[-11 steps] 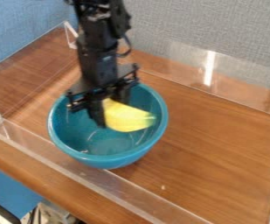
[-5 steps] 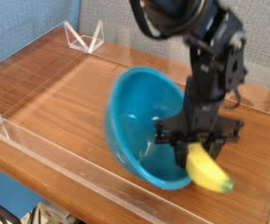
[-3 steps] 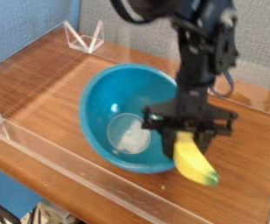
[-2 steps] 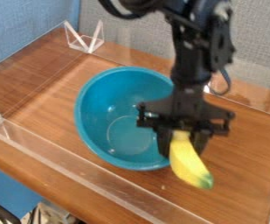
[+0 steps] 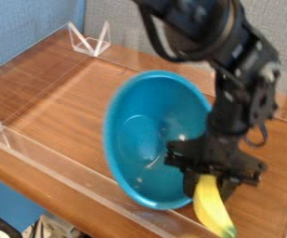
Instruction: Remove the yellow object from the blue bowl and put it on the table
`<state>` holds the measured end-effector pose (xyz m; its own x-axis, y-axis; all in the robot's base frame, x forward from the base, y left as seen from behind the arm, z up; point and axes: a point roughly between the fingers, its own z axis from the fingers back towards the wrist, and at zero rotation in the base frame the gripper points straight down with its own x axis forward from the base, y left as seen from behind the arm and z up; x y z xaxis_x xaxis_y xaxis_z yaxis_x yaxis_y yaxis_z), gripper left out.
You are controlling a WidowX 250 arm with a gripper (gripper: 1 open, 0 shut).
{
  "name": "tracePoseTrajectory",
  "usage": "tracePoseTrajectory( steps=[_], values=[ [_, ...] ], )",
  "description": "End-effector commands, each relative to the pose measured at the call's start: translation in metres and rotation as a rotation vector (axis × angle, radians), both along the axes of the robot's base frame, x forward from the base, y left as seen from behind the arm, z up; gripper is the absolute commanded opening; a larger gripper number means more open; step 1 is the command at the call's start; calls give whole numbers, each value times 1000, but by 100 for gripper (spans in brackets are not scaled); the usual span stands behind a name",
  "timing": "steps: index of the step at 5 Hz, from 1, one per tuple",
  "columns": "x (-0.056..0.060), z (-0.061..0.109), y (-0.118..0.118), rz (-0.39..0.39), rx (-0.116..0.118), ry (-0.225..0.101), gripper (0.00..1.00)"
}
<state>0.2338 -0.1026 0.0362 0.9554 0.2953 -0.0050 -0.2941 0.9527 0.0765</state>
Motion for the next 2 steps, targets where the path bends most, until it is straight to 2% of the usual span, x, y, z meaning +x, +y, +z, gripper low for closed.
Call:
tracePoseTrajectory(
  steps=[1, 2],
  values=[
    [8, 26, 0, -92, -44, -44, 0],
    [8, 33, 2, -162, -61, -37, 0]
  ],
)
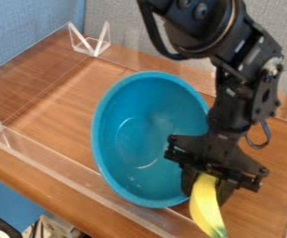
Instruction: Remove the yellow object from the blue bowl and put it on the table
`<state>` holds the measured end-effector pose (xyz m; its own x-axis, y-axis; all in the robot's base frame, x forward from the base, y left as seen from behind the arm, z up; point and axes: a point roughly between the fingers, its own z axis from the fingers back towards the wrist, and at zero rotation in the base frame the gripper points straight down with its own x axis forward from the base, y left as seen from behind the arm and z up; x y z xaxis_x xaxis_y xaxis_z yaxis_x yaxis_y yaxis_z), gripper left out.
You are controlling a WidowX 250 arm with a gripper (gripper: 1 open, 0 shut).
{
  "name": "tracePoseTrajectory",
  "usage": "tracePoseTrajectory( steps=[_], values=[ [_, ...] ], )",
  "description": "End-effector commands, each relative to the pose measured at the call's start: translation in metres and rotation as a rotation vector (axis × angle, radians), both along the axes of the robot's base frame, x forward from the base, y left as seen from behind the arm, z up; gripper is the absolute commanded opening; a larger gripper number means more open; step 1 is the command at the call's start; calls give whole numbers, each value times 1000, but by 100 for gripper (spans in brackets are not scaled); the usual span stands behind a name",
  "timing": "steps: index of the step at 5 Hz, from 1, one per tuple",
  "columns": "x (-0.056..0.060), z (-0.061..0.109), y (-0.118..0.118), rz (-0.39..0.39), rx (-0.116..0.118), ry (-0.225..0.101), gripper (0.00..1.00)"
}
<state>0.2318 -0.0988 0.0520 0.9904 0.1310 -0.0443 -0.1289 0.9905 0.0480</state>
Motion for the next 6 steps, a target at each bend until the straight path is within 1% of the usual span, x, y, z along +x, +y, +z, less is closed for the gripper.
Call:
tracePoseTrajectory(
  steps=[1, 2, 4, 5, 6],
  values=[
    [11, 20, -5, -94, -39, -57, 0],
    [10, 22, -8, -192, -43, -47, 0],
    [13, 4, -8, -263, -50, -22, 0],
    [14, 4, -4, -289, -61, -21, 0],
    [13, 16, -3, -339, -71, -15, 0]
  ],
)
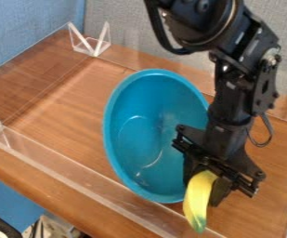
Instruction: Remove the yellow object from the blue bowl and put it on the table
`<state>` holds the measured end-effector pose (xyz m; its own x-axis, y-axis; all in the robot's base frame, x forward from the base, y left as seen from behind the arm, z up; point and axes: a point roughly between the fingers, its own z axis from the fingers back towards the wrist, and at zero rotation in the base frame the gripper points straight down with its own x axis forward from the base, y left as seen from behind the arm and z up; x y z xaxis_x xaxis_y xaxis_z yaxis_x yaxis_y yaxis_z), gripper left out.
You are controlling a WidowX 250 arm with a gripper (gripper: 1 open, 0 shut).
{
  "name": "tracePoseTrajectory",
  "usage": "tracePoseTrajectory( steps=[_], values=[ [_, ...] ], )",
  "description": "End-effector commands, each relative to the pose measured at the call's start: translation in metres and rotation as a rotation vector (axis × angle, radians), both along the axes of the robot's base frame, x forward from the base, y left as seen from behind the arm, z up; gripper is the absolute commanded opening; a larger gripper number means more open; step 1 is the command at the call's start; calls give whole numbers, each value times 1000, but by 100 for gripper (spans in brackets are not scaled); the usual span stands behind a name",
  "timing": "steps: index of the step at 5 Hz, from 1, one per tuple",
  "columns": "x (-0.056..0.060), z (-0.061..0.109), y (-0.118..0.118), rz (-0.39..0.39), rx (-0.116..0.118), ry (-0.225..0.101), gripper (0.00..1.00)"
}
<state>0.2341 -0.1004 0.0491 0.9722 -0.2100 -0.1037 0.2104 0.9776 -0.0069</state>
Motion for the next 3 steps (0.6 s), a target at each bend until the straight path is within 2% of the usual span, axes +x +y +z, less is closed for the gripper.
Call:
tracePoseTrajectory(
  steps=[1, 2, 3],
  values=[
    [10, 30, -4, -47, -39, -70, 100],
    [12, 27, -4, -68, -36, -58, 0],
    [15, 16, -3, -77, -32, -38, 100]
  ],
)
